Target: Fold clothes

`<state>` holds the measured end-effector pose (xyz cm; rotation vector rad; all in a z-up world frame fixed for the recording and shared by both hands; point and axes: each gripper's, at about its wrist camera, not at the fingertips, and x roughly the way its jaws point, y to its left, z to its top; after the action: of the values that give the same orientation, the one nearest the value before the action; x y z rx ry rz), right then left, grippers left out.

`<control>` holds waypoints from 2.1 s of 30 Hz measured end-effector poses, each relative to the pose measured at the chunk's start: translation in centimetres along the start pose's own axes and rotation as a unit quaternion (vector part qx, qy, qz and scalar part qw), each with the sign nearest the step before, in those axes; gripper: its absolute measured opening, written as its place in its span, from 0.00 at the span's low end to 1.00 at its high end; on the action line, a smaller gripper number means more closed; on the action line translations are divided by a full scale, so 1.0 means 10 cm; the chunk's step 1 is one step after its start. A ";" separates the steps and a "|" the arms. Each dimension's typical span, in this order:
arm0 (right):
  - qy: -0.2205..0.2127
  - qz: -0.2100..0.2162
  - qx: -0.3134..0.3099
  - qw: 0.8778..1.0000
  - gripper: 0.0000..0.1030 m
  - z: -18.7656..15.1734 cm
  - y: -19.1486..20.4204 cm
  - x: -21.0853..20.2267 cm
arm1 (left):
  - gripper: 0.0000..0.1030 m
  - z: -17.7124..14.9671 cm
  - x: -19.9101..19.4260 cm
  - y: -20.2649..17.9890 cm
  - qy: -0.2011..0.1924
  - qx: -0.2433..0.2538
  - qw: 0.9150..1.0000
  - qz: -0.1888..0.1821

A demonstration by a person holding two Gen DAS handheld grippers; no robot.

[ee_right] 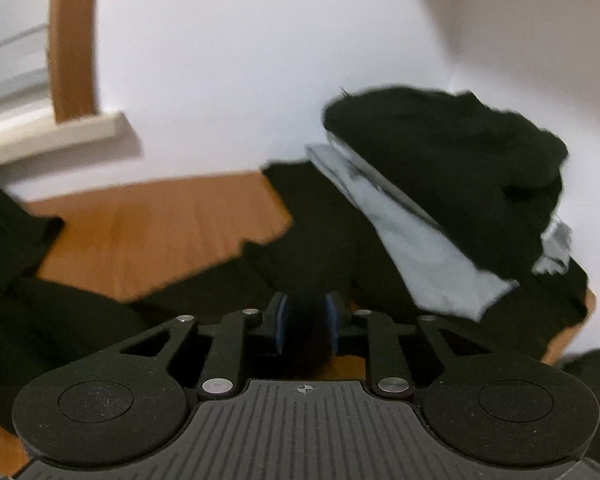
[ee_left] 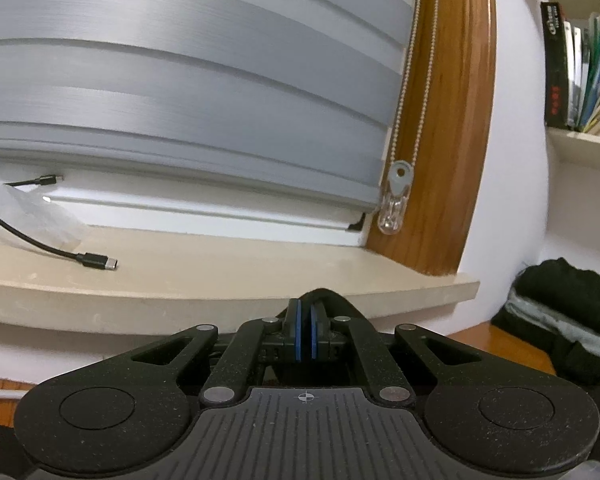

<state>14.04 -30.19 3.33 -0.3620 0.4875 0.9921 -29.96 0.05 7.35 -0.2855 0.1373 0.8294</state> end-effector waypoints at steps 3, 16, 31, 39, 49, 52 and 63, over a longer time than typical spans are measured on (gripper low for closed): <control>-0.012 0.034 -0.023 0.999 0.32 0.08 0.24 0.06 | 0.04 0.00 0.03 0.02 0.005 -0.003 1.000 0.003; 0.028 0.194 -0.134 0.971 0.40 0.51 1.72 0.86 | 0.04 0.00 0.08 -0.01 0.010 0.004 1.000 0.004; 0.062 0.274 -0.209 0.937 0.43 0.58 2.56 1.27 | 0.04 -0.02 0.08 -0.06 0.013 0.016 1.000 -0.002; -0.003 0.207 -0.208 0.956 0.03 0.81 2.25 1.19 | 0.12 -0.05 0.13 -0.15 0.030 0.022 0.999 -0.033; -0.172 0.012 -0.130 0.976 0.02 1.75 1.10 0.80 | 0.14 0.04 -0.01 -0.35 0.012 0.027 0.996 -0.089; -0.226 -0.049 -0.103 0.967 0.02 1.88 0.78 0.60 | 0.14 0.06 -0.05 -0.35 0.004 0.023 0.996 -0.085; -0.016 -0.020 -0.092 0.995 0.39 0.96 0.31 1.19 | 0.14 -0.01 0.02 -0.28 0.032 0.025 0.998 -0.056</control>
<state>18.91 -15.45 4.62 -0.5173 0.3595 1.0047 -27.74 -1.61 7.75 -0.2705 0.1998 0.7053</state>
